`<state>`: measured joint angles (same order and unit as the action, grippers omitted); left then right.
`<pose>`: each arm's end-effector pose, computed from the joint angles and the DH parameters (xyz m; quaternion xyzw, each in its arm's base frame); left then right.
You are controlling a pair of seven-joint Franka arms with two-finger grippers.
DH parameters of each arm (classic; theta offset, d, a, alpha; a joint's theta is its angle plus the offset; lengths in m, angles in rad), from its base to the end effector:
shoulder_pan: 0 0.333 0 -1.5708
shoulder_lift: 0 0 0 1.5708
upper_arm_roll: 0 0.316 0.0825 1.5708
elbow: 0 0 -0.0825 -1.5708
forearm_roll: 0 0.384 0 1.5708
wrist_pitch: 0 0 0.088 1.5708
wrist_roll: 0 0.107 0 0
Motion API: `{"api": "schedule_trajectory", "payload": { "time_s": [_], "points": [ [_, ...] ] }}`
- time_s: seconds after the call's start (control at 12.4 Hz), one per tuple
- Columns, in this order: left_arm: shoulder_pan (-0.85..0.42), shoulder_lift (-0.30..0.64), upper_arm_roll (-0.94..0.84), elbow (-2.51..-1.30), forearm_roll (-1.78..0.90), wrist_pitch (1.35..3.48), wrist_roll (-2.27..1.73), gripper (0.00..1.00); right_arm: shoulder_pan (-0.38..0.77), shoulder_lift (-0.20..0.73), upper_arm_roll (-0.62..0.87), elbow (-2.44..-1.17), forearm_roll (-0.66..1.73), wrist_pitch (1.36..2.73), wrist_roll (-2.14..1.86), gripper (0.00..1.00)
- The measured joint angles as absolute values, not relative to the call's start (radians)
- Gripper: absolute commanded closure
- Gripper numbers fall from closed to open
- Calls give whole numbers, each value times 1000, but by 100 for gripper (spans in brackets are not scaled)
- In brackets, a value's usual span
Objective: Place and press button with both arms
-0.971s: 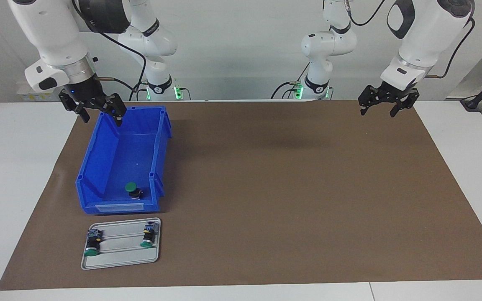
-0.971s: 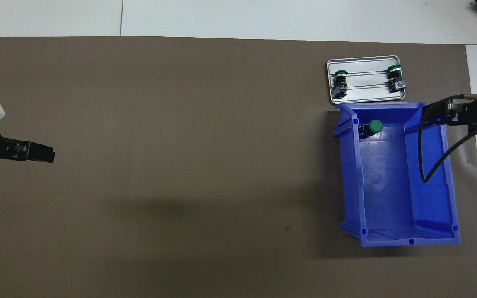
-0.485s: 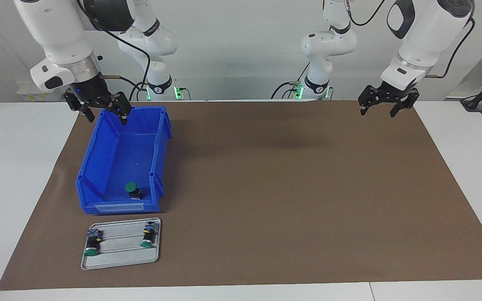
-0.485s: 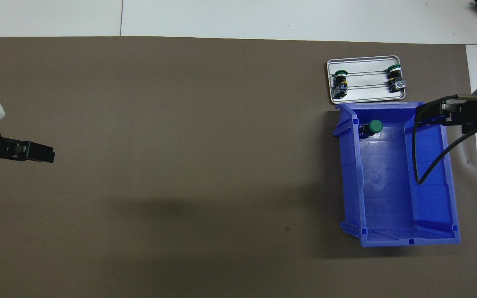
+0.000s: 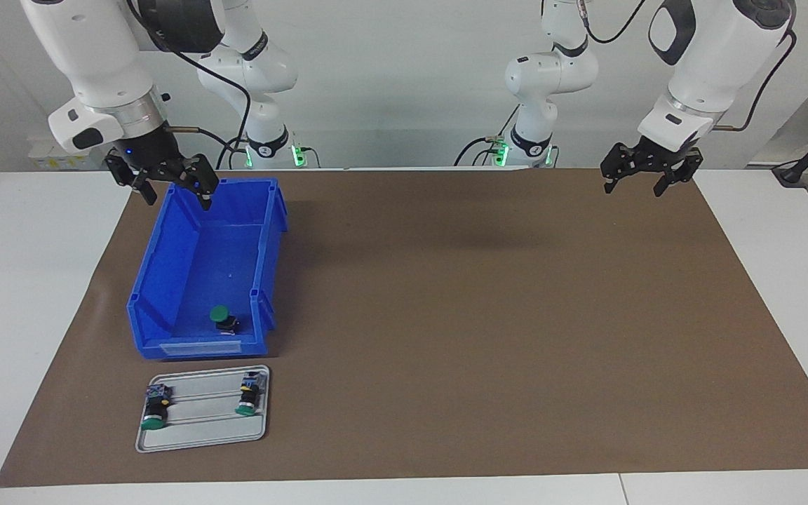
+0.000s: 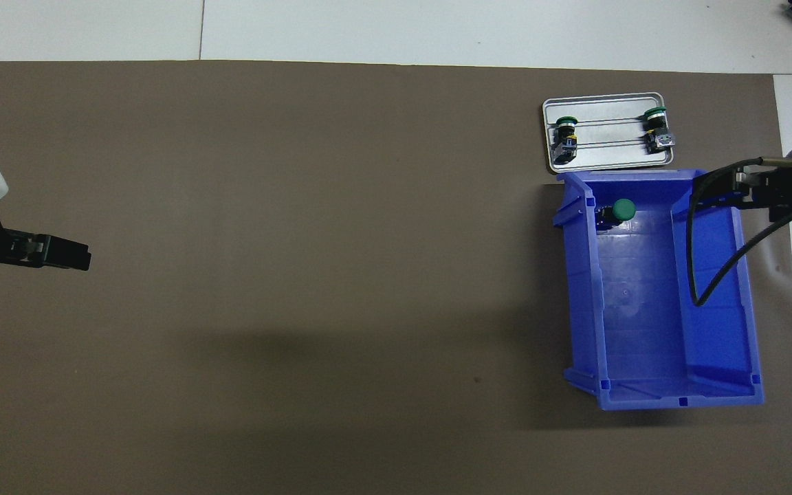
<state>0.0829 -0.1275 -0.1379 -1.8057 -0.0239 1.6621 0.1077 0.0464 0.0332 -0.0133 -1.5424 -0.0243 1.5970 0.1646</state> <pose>0.5177 -0.0348 0.5887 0.9968 -0.0794 -0.0085 0.0034 0.5674 0.0164 0.6217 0.9977 -0.0655 0.0119 0.0112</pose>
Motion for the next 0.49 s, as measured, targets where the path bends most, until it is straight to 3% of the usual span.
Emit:
{"api": "schedule_trajectory", "payload": {
  "time_s": [0.49],
  "points": [
    [83,-128,-138,-1806,-24,1662,108,0,46,33,-14,-1543,-23,1594,153,0]
  ]
}}
